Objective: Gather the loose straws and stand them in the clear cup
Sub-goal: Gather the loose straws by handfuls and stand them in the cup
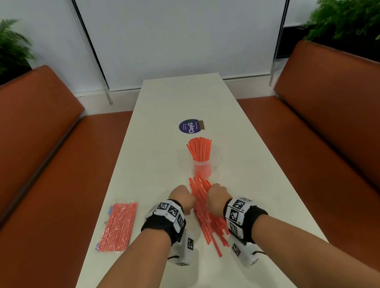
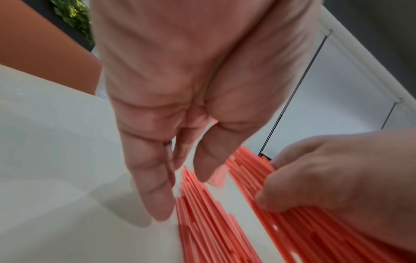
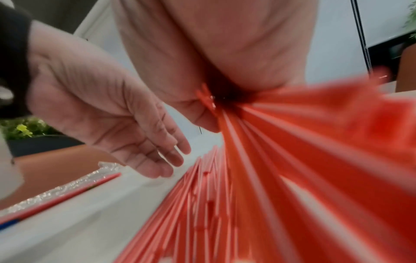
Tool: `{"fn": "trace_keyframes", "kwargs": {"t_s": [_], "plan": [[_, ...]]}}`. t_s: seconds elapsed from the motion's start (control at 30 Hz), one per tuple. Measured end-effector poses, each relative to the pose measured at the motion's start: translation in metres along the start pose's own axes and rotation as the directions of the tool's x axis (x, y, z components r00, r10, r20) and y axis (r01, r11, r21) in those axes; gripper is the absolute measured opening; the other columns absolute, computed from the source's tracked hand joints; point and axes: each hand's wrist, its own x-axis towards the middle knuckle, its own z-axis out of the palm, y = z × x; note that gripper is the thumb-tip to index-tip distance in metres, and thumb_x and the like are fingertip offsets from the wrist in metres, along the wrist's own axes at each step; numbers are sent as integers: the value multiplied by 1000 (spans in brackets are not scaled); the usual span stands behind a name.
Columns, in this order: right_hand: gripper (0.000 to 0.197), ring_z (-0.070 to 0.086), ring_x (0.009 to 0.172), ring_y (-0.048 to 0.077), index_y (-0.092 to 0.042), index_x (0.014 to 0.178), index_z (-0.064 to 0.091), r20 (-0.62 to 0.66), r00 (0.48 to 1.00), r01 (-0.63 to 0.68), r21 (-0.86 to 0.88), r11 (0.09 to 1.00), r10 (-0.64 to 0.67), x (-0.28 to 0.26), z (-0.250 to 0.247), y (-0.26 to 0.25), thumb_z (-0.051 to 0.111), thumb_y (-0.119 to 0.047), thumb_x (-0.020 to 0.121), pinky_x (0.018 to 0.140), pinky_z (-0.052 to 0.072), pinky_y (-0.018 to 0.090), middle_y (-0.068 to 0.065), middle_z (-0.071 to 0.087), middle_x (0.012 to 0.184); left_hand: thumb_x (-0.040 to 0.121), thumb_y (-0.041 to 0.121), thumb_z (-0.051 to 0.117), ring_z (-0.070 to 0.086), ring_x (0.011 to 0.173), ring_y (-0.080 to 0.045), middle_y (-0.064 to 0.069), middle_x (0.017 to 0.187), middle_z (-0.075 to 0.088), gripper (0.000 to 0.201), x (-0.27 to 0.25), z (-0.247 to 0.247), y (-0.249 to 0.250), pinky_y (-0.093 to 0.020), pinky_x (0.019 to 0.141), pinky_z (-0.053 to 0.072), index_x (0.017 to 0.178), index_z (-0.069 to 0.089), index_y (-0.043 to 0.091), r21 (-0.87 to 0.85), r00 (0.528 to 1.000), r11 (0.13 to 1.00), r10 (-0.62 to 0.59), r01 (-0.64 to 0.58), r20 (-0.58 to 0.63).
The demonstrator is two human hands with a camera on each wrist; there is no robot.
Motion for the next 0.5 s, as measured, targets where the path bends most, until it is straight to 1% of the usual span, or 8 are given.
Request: {"fn": "trace_keyframes", "kwargs": {"t_s": [0.03,0.07,0.13,0.17,0.23,0.3,0.4,0.5], "plan": [[32,52,120,33,2,124,40,-7,1000,29,19,999,-29,-1,-5,2,46,-9,94,100,45,36,20,47,132,89,4,53,54,58,-15,-2,66,49,22,0,-1,1,-26,56,52,103,65,-7,21,1000,1000,9,-8,-23],[30,53,117,32,2,122,41,-9,998,62,48,997,-62,-2,-11,3,45,-9,94,95,46,35,20,49,130,88,3,52,52,56,-15,-1,63,47,13,3,-3,1,-30,58,55,90,64,-2,26,998,1000,11,-9,-64],[18,57,101,29,-2,110,43,-18,987,160,121,980,-159,-4,-24,5,44,-10,95,76,44,32,20,52,122,89,4,53,55,71,-23,-3,70,50,19,5,-6,3,-34,78,58,71,50,10,26,997,1000,-1,3,-82],[10,55,88,24,-5,102,39,-34,976,218,142,966,-215,-4,-31,6,43,-11,95,68,41,30,19,53,113,89,4,53,54,81,-25,-6,81,55,17,7,-8,4,-34,84,55,74,49,10,20,997,1000,-14,15,-79],[10,46,68,15,-7,94,33,-77,949,316,167,934,-307,-2,-45,6,42,-12,95,53,37,24,12,49,96,89,6,57,52,92,-25,-14,109,59,8,10,-14,9,-34,92,51,97,57,7,-20,996,1000,-17,15,-93],[10,44,64,15,-6,92,34,-146,924,378,202,904,-353,3,-61,2,42,-11,95,47,32,20,5,46,81,89,8,60,52,98,-24,-17,132,55,40,18,-20,12,-34,98,48,127,52,0,-8,993,1000,-8,7,-114],[9,40,56,11,-5,89,35,-269,886,449,290,845,-379,16,-86,-6,41,-8,95,46,31,22,-2,41,67,85,11,68,51,126,-29,-16,144,46,64,24,-30,22,-34,102,44,141,39,-1,-15,993,1000,-12,10,-118],[10,38,52,10,-6,88,36,-373,858,492,397,774,-354,35,-107,-15,43,-9,95,45,32,22,-2,40,65,76,19,78,44,134,-30,-14,145,42,83,34,-35,32,-36,103,43,143,33,2,-36,993,999,-8,4,-117]]}}
